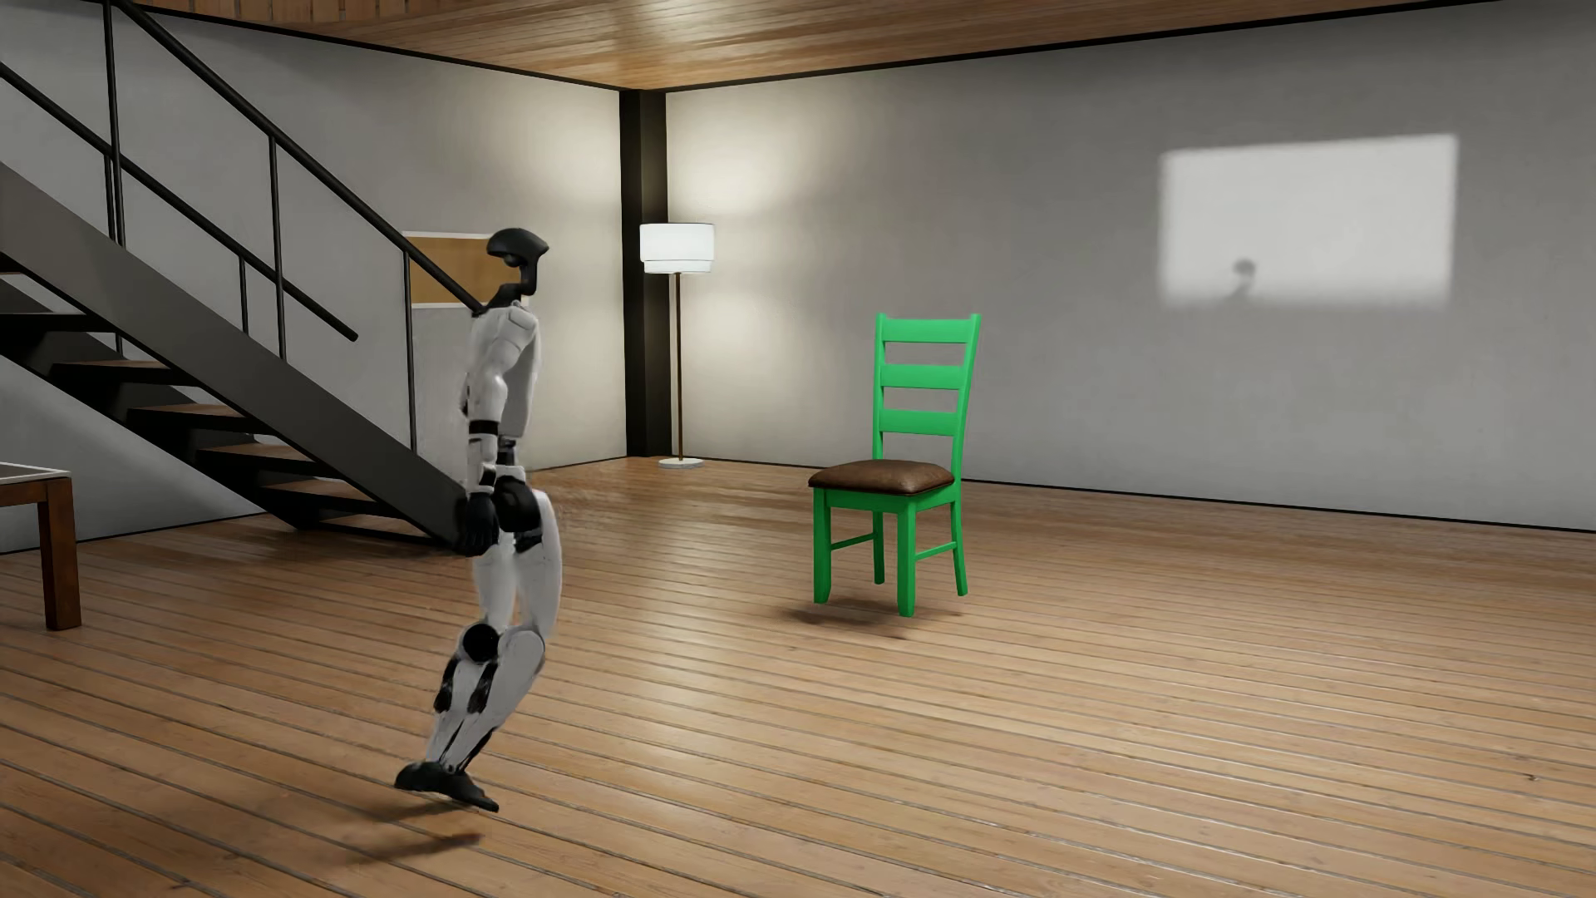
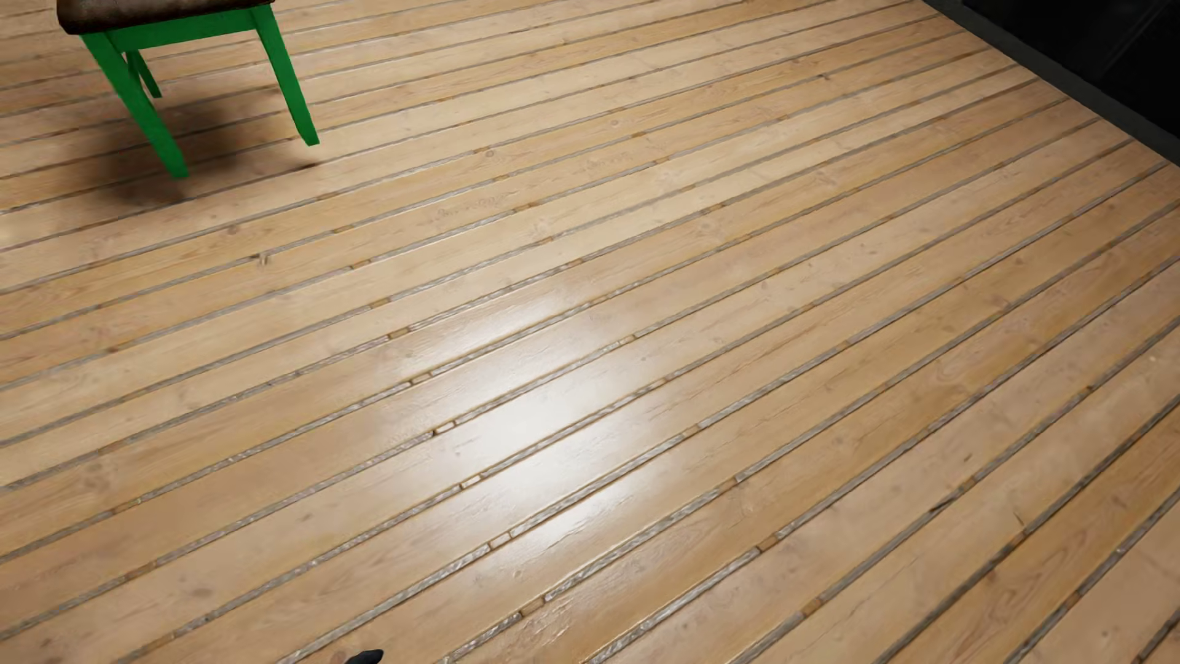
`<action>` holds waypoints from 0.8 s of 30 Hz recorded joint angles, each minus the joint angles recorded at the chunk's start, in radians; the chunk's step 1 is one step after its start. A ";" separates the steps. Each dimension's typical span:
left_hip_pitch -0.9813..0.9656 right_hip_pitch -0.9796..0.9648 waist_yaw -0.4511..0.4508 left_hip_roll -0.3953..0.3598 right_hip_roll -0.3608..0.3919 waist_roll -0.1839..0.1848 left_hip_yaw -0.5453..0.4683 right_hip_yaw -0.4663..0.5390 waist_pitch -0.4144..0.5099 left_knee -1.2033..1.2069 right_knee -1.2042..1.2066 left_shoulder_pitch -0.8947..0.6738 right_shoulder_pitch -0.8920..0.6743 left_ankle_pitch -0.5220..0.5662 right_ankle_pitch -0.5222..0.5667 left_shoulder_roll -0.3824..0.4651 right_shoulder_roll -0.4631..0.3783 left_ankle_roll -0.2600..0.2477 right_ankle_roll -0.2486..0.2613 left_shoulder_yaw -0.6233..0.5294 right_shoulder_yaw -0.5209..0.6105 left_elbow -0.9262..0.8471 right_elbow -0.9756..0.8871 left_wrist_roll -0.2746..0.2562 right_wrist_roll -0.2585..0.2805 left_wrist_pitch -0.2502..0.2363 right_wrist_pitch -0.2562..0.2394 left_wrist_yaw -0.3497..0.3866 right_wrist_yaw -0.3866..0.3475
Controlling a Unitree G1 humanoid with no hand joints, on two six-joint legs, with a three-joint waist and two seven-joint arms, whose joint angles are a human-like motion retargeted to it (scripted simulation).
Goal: Go to the leather chair
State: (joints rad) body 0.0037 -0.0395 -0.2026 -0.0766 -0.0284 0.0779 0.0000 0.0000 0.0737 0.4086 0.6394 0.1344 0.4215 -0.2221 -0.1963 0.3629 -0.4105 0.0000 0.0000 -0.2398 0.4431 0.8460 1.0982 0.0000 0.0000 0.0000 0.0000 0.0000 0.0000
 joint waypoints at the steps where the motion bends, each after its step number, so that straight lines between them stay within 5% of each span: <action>1: 0.010 -0.016 0.003 0.012 -0.004 -0.005 0.000 0.000 0.007 0.001 -0.012 0.023 0.013 0.001 0.012 -0.005 0.000 0.000 0.000 -0.027 -0.008 -0.013 0.006 0.000 0.000 0.000 0.000 0.000 0.000; 9: 0.112 -0.292 0.078 0.056 -0.015 -0.021 0.000 0.000 0.088 0.011 -0.190 0.194 -0.008 0.127 -0.071 -0.009 -0.018 0.000 0.000 -0.059 -0.023 0.245 -0.039 0.000 0.000 0.000 0.000 0.000 0.000; 12: 0.165 -0.389 0.045 0.059 0.015 -0.049 0.000 0.000 0.107 0.021 -0.371 0.205 -0.007 0.166 0.041 -0.001 -0.018 0.000 0.000 -0.088 -0.025 0.287 -0.065 0.000 0.000 0.000 0.000 0.000 0.000; 15: 0.256 -0.403 -0.022 0.065 0.034 -0.092 0.000 0.000 0.110 0.036 -0.431 0.199 0.043 0.169 -0.030 0.005 -0.012 0.000 0.000 -0.091 -0.041 0.235 -0.124 0.000 0.000 0.000 0.000 0.000 0.000; 16: 0.289 -0.403 -0.047 0.067 0.038 -0.102 0.000 0.000 0.108 0.044 -0.210 0.203 0.056 0.167 -0.037 0.008 -0.011 0.000 0.000 -0.090 -0.040 0.181 -0.151 0.000 0.000 0.000 0.000 0.000 0.000; 18: 0.307 -0.501 -0.087 0.084 0.035 -0.067 0.000 0.000 0.082 0.065 -0.097 0.202 0.023 0.186 0.077 -0.001 -0.014 0.000 0.000 -0.113 -0.034 0.055 -0.160 0.000 0.000 0.000 0.000 0.000 0.000; 20: 0.304 -0.633 -0.052 0.092 0.064 0.025 0.000 0.000 0.072 0.102 0.123 0.170 -0.085 0.324 0.213 -0.028 -0.024 0.000 0.000 -0.192 -0.038 0.026 -0.118 0.000 0.000 0.000 0.000 0.000 0.000; 22: 0.228 -0.591 -0.025 0.088 0.108 0.063 0.000 0.000 0.082 0.273 0.208 0.145 -0.162 0.429 0.139 -0.020 -0.021 0.000 0.000 -0.292 -0.035 0.039 -0.154 0.000 0.000 0.000 0.000 0.000 0.000; 24: 0.058 -0.477 -0.012 0.068 0.129 0.057 0.000 0.000 0.080 0.570 0.182 0.155 -0.186 0.253 0.070 -0.020 -0.012 0.000 0.000 -0.256 -0.024 0.025 -0.222 0.000 0.000 0.000 0.000 0.000 0.000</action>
State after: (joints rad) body 0.0620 -0.5161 -0.2147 -0.0091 0.1002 0.1353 0.0000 0.0000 0.1536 0.9782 0.8214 0.2894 0.2351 0.0304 -0.1264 0.3425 -0.4225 0.0000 0.0000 -0.4956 0.4192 0.8707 0.8761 0.0000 0.0000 0.0000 0.0000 0.0000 0.0000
